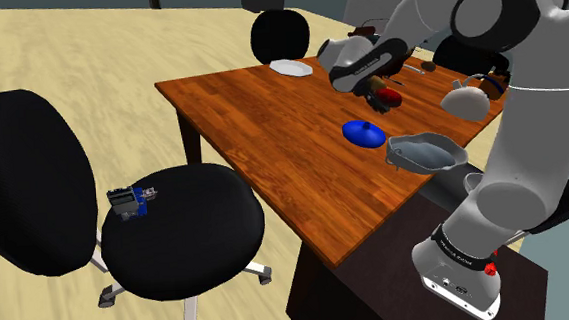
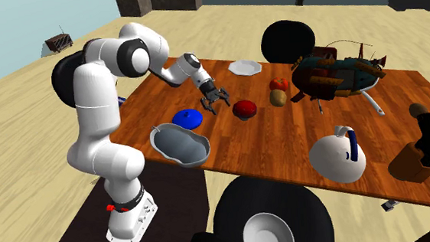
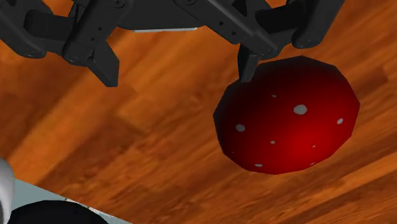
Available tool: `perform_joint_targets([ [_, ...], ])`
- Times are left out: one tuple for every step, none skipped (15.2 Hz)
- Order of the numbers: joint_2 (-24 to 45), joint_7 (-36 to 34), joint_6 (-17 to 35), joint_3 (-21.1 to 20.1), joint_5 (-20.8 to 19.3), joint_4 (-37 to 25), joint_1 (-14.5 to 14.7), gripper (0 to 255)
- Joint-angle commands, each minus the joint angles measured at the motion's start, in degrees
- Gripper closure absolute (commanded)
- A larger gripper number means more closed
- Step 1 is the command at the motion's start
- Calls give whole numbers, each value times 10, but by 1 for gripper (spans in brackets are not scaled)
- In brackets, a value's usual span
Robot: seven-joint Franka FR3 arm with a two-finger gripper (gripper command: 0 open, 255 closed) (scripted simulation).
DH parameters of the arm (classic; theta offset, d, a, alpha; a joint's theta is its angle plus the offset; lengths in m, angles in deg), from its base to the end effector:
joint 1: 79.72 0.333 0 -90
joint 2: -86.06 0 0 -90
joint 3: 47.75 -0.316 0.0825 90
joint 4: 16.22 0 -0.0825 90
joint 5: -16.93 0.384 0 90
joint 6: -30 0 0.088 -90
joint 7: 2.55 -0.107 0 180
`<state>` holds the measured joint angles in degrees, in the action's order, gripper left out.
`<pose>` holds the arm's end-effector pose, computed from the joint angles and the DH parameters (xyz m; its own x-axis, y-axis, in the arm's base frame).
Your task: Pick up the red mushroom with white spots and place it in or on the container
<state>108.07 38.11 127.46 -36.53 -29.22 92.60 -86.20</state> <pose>0.5280 -0.2345 0.2996 0.4330 0.3525 -0.8296 0.7126 -0.6975 0.0755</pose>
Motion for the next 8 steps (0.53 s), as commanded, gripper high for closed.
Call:
perform_joint_targets([
  [46, 14, 5, 6, -29, -35, -4, 0],
  [69, 22, 6, 10, -42, -53, -5, 0],
  [91, 29, 8, 13, -55, -72, -6, 0],
  [114, 36, 9, 16, -68, -92, -8, 0],
  [137, 44, 10, 19, -80, -112, -10, 0],
  [160, 52, 12, 23, -92, -132, -11, 0],
  [160, 50, 17, 24, -94, -129, -14, 0],
  [160, 49, 23, 26, -96, -125, -17, 0],
])
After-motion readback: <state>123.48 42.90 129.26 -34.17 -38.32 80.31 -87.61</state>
